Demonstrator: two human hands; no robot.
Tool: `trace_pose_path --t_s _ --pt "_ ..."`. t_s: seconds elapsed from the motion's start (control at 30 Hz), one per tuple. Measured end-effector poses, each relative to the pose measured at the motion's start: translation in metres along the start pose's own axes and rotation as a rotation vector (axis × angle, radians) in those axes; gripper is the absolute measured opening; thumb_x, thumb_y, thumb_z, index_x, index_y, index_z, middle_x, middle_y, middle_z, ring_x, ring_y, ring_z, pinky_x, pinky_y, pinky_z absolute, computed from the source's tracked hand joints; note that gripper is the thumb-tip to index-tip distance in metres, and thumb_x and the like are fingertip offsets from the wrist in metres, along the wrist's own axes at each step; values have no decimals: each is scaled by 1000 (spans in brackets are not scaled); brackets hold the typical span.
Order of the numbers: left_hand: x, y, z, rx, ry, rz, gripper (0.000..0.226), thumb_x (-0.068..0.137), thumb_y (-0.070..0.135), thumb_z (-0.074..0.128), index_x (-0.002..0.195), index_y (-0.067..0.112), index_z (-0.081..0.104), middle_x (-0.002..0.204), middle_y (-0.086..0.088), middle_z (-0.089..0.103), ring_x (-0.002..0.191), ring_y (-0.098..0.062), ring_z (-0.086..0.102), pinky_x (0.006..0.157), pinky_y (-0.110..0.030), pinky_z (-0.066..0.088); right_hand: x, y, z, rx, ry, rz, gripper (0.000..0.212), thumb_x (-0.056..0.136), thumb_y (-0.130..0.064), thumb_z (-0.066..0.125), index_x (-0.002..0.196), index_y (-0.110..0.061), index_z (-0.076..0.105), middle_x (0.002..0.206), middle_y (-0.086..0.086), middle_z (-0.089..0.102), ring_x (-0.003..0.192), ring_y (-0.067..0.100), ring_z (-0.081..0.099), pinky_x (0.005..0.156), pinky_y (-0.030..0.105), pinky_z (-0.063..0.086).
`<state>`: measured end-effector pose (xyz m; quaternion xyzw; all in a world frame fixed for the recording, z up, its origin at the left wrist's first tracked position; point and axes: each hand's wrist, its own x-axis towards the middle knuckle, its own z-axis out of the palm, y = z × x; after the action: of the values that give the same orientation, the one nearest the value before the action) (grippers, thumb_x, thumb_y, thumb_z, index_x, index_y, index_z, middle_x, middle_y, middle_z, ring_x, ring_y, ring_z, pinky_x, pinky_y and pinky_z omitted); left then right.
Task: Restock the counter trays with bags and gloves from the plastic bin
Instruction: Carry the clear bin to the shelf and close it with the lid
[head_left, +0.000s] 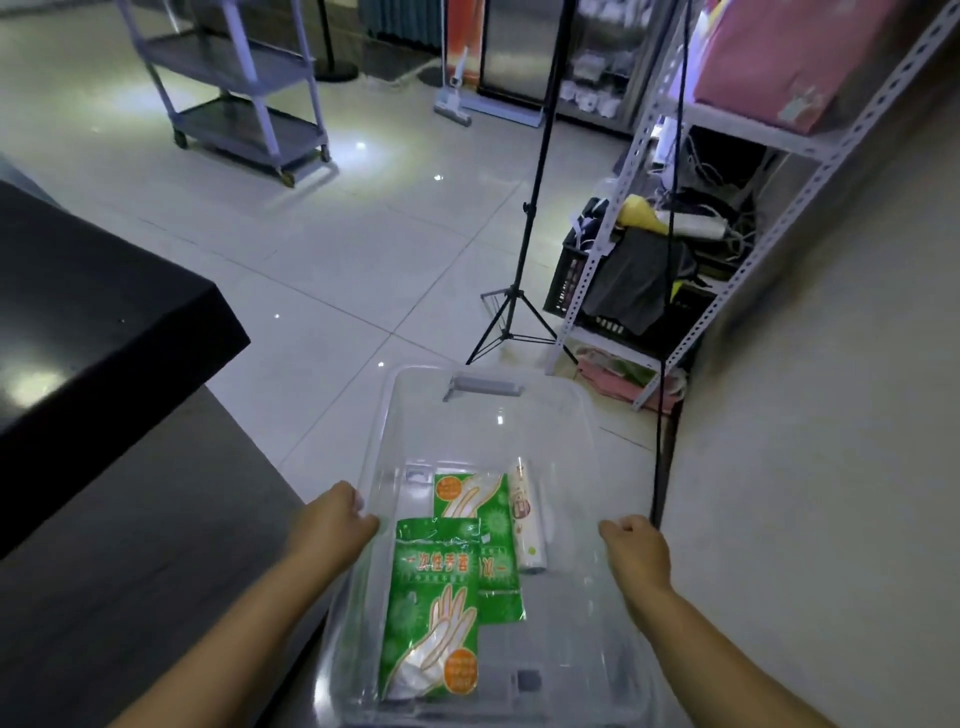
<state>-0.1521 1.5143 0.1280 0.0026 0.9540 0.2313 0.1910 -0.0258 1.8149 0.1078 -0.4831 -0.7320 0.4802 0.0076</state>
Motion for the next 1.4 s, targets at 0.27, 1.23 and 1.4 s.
trace_pose_path --t_s 0.27,1.23,1.4 --pt "135 35 -27 -96 3 -9 15 82 26 59 85 17 49 85 -6 60 75 -24 53 62 -27 35 104 -102 41 -40 31 -32 23 86 -14 56 66 -10 45 66 5 47 58 18 43 53 27 33" --pt "473 72 -167 -479 378 -541 10 76 23 58 84 19 54 90 -4 63 78 -26 58 62 -28 38 402 -504 296 -223 -295 -384 22 78 -17 57 60 -13 45 58 2 46 52 18 40 52 29 33" --pt "556 43 -210 -471 372 -530 10 76 24 61 82 20 53 93 2 62 82 -24 58 64 -27 36 430 -562 369 -223 -303 -394 21 76 -17 55 58 -14 46 57 2 46 51 19 40 52 29 35"
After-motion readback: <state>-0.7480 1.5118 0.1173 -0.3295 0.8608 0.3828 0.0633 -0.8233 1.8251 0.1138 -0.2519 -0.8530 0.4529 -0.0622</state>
